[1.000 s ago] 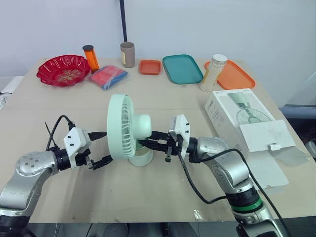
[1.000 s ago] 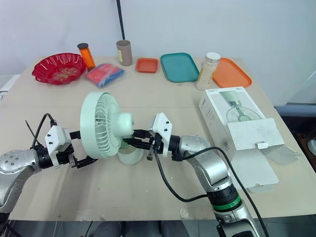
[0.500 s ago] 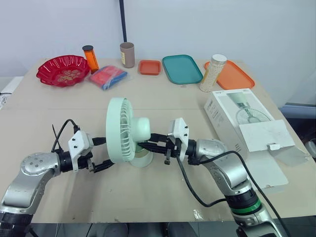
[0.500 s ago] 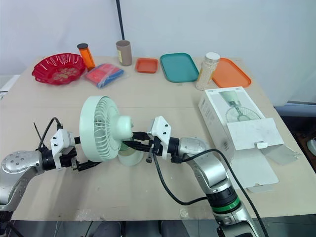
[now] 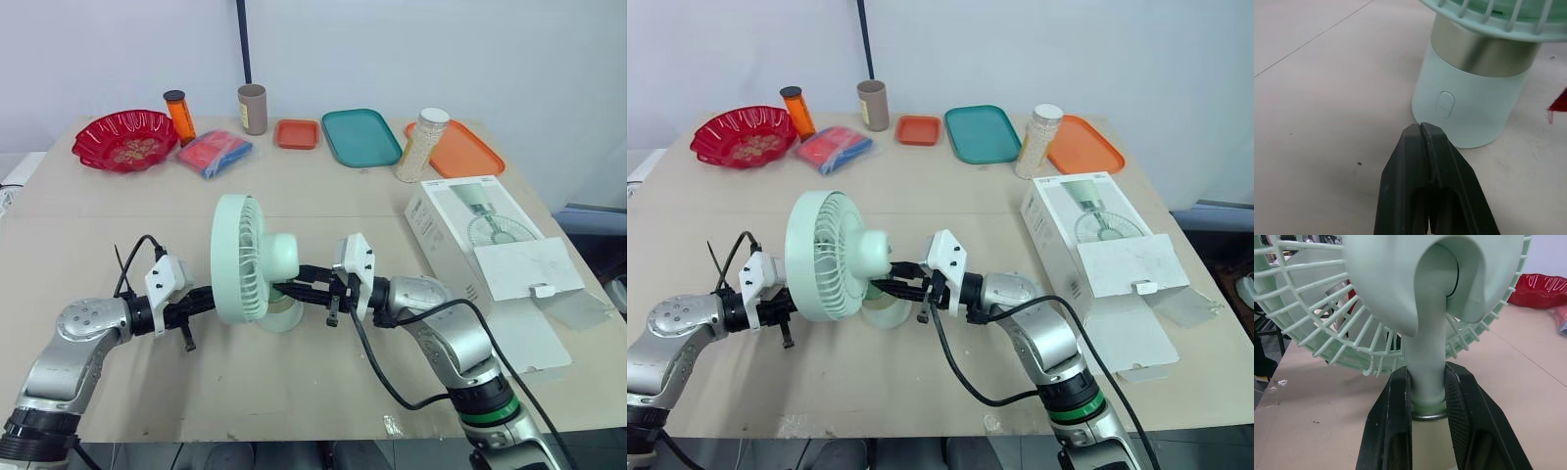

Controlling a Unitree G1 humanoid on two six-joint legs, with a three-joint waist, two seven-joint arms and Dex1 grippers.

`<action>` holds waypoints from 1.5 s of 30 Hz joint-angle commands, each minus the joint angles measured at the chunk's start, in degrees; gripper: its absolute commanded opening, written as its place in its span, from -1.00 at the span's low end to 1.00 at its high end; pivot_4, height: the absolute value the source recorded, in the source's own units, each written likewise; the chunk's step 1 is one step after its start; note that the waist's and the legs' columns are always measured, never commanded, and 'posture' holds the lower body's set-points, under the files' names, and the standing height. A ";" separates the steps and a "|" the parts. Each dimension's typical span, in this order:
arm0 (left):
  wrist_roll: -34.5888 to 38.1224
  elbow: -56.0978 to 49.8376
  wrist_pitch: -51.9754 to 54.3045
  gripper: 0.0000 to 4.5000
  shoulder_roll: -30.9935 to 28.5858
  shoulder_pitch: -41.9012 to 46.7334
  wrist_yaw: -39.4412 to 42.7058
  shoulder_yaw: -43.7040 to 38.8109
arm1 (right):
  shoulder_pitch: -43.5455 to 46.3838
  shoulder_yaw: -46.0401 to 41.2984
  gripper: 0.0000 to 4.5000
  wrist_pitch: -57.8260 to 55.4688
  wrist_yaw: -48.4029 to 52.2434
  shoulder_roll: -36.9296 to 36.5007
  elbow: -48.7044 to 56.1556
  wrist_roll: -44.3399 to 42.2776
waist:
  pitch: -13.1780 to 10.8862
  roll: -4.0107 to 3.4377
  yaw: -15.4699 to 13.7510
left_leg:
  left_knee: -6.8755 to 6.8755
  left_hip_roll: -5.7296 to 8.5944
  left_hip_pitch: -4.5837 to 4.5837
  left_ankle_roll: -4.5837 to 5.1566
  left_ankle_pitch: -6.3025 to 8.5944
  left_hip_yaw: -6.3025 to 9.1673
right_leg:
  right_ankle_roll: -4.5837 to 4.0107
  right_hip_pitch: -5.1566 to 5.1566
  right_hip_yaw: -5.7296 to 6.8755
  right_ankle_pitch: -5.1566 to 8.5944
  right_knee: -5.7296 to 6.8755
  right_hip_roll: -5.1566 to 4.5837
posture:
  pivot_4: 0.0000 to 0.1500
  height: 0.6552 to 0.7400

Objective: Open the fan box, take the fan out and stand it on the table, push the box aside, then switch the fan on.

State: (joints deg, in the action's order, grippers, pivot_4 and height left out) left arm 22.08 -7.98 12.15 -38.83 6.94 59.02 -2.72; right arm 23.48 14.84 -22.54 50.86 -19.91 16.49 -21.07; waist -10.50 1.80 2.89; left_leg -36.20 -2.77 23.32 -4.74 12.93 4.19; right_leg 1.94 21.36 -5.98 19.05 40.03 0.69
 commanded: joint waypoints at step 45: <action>0.30 -6.27 0.66 -0.98 5.14 -1.22 -3.20 4.06 | 1.08 0.50 -0.74 -3.42 -0.84 -0.67 3.98 -2.02 | 0.03 0.00 -0.15 | -0.09 0.02 0.00 0.00 0.00 0.07 | 0.00 -0.08 0.06 0.00 0.01 -0.01 | 1.00 1.00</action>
State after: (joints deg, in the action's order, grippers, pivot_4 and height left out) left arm 21.38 -10.79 13.03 -34.11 5.96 54.98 0.10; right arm 23.68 14.80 -25.93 49.83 -21.00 18.38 -22.37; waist -10.48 1.80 2.75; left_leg -36.29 -2.75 23.32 -4.74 12.93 4.26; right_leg 1.94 21.28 -5.92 19.05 40.04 0.67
